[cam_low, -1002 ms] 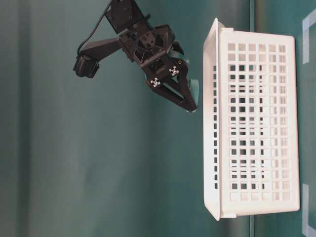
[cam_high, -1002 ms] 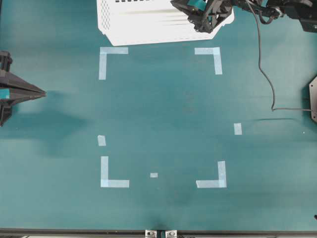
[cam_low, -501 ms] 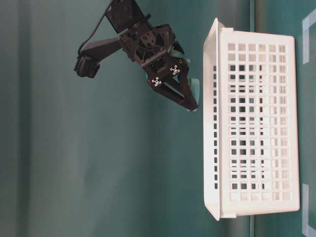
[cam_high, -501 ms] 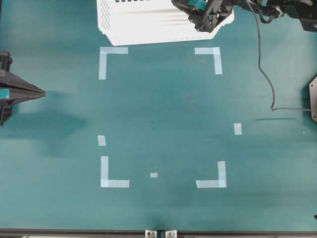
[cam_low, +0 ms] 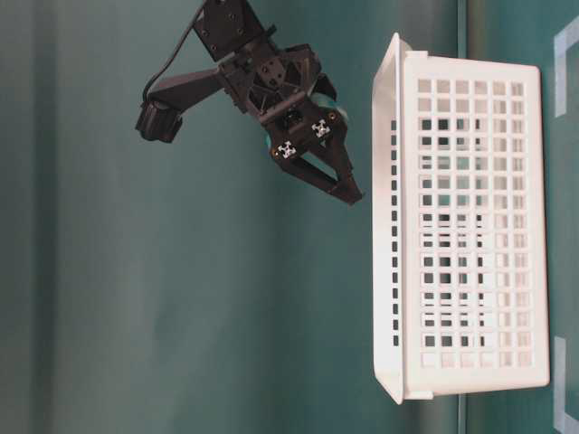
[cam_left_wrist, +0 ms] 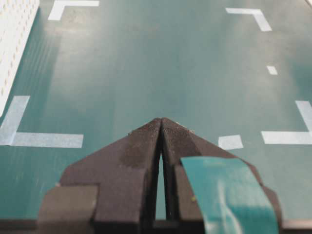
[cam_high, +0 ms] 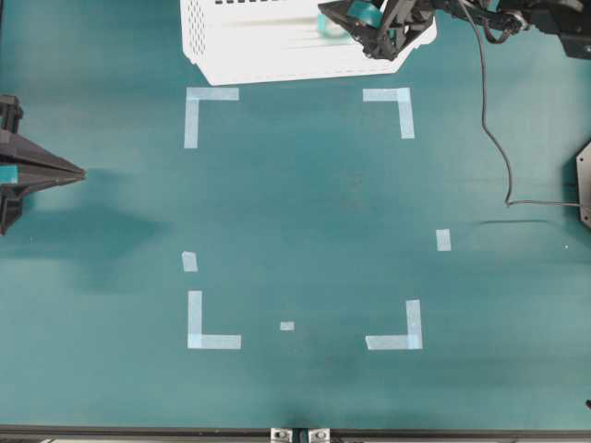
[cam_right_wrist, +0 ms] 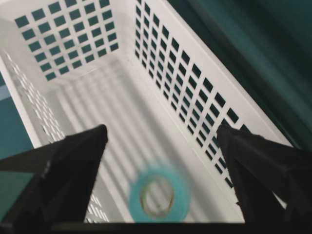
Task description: Put the tape in the middle into the white basket.
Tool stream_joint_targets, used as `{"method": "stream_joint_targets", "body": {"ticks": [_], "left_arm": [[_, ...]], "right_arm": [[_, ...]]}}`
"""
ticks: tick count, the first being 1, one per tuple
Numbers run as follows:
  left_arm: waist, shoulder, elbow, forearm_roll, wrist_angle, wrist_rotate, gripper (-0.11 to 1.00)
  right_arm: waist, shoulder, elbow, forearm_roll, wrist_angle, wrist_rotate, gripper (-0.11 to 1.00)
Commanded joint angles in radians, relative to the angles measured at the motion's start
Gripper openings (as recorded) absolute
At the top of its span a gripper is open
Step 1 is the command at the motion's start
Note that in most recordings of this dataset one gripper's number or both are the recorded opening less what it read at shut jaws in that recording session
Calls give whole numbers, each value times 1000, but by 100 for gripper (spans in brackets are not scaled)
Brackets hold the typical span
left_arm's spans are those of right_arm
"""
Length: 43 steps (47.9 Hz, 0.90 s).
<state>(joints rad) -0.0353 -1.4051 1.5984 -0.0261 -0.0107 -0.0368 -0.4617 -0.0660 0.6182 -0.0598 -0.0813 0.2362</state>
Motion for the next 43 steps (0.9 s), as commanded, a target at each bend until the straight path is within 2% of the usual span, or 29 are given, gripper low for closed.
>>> {"method": "stream_joint_targets", "body": {"ticks": [1, 18, 43], "left_arm": [[-3, 8, -12, -3, -9, 0, -11], [-3, 8, -12, -3, -9, 0, -11], [-3, 8, -14, -3, -9, 0, -11]], "right_arm": [[-2, -11, -20, -2, -8, 2, 100], [46, -28, -20, 0, -6, 3, 100], [290, -54, 3, -25, -9, -3, 100]]}}
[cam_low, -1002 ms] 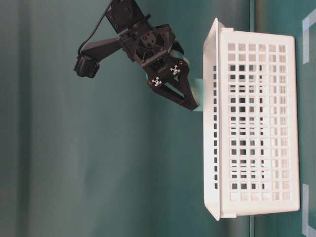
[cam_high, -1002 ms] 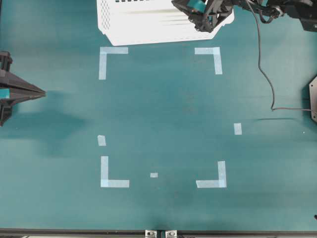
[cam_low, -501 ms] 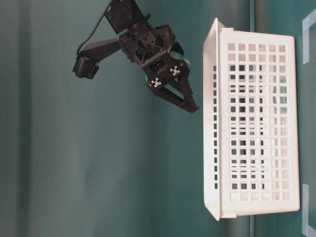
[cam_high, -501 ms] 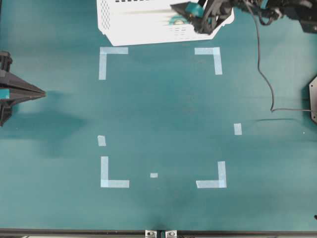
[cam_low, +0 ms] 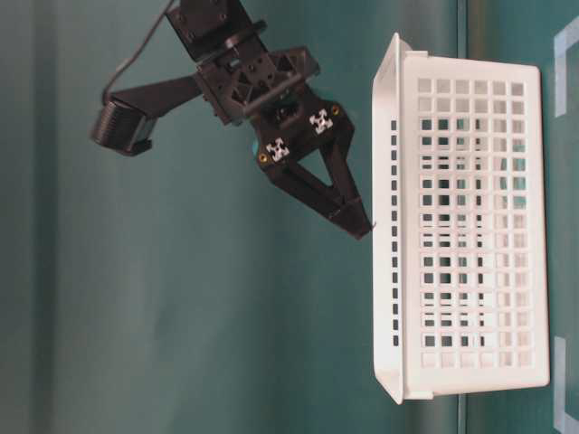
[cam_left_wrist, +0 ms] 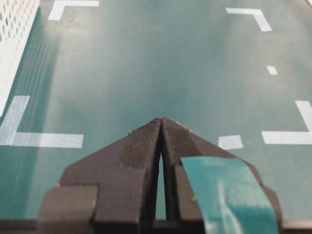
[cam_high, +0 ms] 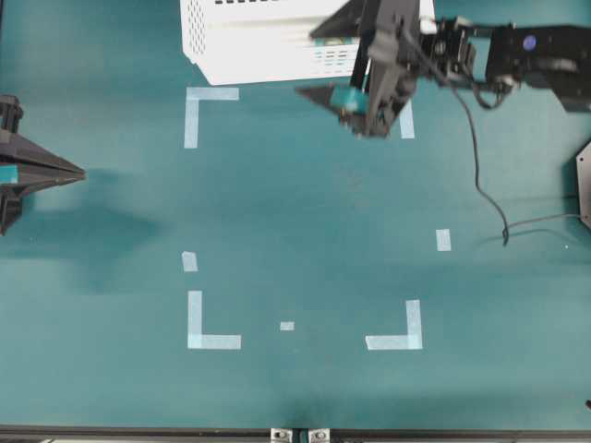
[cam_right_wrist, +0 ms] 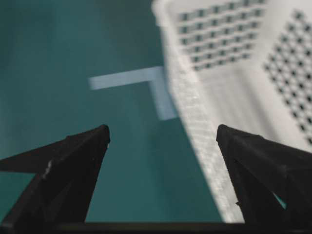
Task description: Put the tape in the middle into the white basket.
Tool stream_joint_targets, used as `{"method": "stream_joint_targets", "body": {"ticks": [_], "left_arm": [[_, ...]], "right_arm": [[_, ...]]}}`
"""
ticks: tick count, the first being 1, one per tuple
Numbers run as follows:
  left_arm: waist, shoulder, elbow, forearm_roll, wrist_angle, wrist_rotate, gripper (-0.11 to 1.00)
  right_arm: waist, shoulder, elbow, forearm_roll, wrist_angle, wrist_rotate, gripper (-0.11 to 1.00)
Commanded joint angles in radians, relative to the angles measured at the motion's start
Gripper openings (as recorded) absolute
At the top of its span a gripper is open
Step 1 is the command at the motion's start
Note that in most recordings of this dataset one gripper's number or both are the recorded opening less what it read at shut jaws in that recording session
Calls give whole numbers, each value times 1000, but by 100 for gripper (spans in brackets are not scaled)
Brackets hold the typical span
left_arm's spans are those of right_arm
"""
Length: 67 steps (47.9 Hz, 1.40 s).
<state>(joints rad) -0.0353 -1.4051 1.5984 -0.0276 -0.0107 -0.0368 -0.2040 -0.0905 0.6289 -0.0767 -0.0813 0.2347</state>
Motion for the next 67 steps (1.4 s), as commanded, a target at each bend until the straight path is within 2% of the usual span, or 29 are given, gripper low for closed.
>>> {"method": "stream_joint_targets", "body": {"ticks": [1, 9, 18, 39, 67], "left_arm": [[-3, 8, -14, 0, -9, 0, -11], [-3, 9, -14, -2, -9, 0, -11], [-3, 8, -12, -2, -9, 0, -11], [-3, 8, -14, -2, -9, 0, -11], [-3, 8, -12, -2, -9, 0, -11]], "right_arm": [[41, -29, -6, -9, -9, -2, 100], [98, -32, 6, -14, -11, 0, 100], [127, -34, 29, -14, -11, 0, 100], [130, -132, 81, -14, -11, 0, 100], [130, -304, 235, -14, -11, -3, 100]]}}
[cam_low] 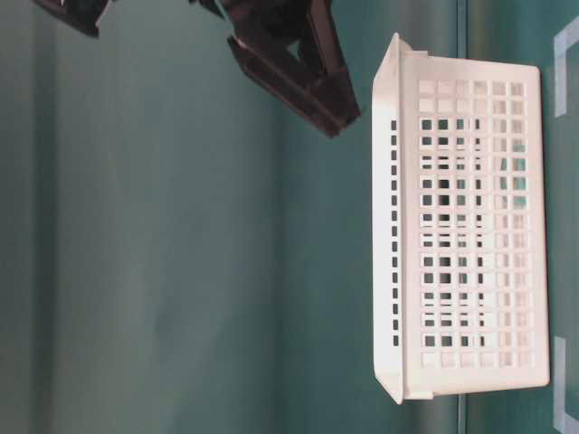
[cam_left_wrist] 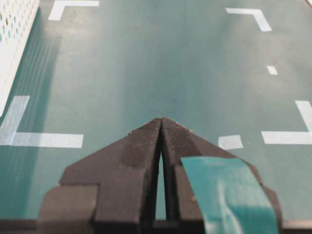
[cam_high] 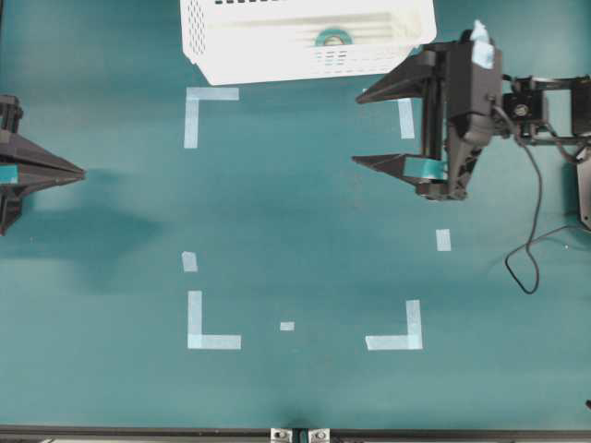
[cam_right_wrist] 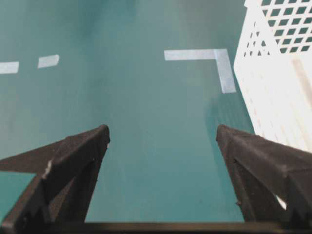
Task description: Put the tape in the middle into the white basket.
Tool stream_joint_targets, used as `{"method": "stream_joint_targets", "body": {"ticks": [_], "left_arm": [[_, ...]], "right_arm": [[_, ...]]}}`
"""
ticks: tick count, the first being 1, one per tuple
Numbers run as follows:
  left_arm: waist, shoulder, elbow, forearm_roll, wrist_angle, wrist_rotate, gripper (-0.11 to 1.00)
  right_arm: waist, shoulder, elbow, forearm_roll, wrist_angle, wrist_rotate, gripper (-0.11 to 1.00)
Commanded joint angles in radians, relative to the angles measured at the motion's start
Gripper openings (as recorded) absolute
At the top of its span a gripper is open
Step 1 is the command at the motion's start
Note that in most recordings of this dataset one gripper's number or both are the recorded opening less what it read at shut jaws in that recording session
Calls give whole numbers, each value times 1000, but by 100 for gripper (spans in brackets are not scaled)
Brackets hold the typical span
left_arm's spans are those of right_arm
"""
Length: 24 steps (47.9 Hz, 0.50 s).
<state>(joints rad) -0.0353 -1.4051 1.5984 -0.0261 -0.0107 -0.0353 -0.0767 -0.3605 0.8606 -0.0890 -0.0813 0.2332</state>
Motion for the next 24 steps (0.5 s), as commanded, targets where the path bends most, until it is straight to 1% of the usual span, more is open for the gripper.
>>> {"method": "stream_joint_targets", "body": {"ticks": [1, 24], "left_arm": [[-3, 9, -14, -3, -9, -2, -11], [-3, 8, -12, -3, -9, -2, -11]], "right_arm": [[3, -41, 9, -2, -11, -2, 100], [2, -258, 179, -2, -2, -3, 100]]}}
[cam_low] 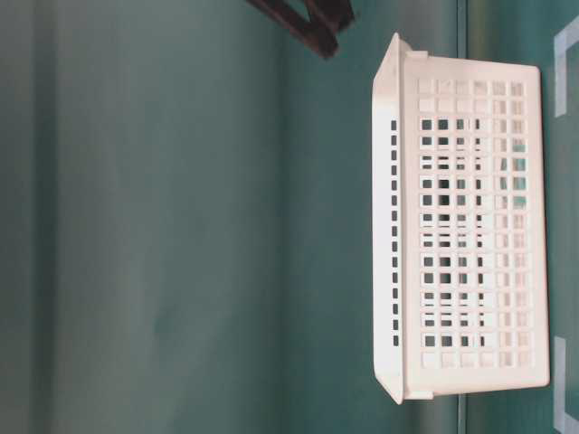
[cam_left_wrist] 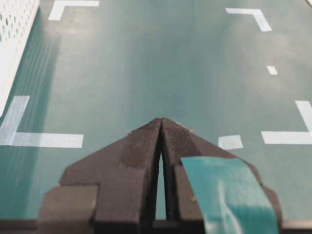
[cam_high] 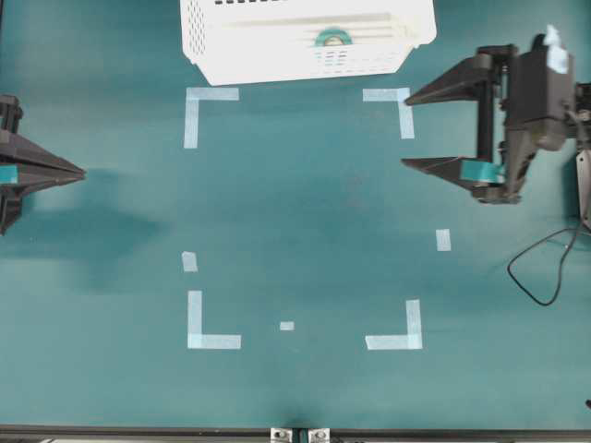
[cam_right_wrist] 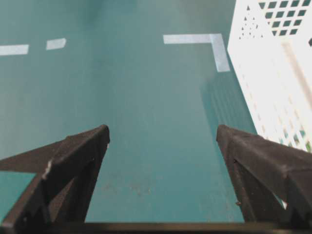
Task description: Put the tape in the middle into the white basket.
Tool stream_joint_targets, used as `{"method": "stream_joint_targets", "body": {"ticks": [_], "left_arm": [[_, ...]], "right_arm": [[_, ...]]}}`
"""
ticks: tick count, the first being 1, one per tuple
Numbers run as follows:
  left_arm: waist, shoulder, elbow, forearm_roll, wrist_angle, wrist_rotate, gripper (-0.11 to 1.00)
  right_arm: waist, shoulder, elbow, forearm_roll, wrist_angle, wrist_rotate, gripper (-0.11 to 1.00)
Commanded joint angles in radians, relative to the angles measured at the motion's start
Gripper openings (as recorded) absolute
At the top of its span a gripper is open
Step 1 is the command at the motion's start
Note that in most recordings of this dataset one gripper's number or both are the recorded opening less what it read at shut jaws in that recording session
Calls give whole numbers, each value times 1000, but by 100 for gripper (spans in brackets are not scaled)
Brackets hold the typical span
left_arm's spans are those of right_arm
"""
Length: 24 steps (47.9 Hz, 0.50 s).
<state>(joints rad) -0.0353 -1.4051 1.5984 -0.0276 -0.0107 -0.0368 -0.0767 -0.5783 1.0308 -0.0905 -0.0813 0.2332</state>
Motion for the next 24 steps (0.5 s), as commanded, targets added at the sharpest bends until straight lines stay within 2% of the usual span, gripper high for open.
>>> {"method": "stream_joint_targets", "body": {"ticks": [1, 16, 24], "left_arm": [[-3, 9, -14, 0, -9, 0, -11], [-3, 9, -14, -2, -9, 0, -11], [-3, 9, -12, -2, -9, 0, -11]], "right_arm": [[2, -51, 15, 0, 0, -3, 100], [3, -236, 141, 0, 15, -2, 100], [3, -327, 198, 0, 63, -2, 100]]}}
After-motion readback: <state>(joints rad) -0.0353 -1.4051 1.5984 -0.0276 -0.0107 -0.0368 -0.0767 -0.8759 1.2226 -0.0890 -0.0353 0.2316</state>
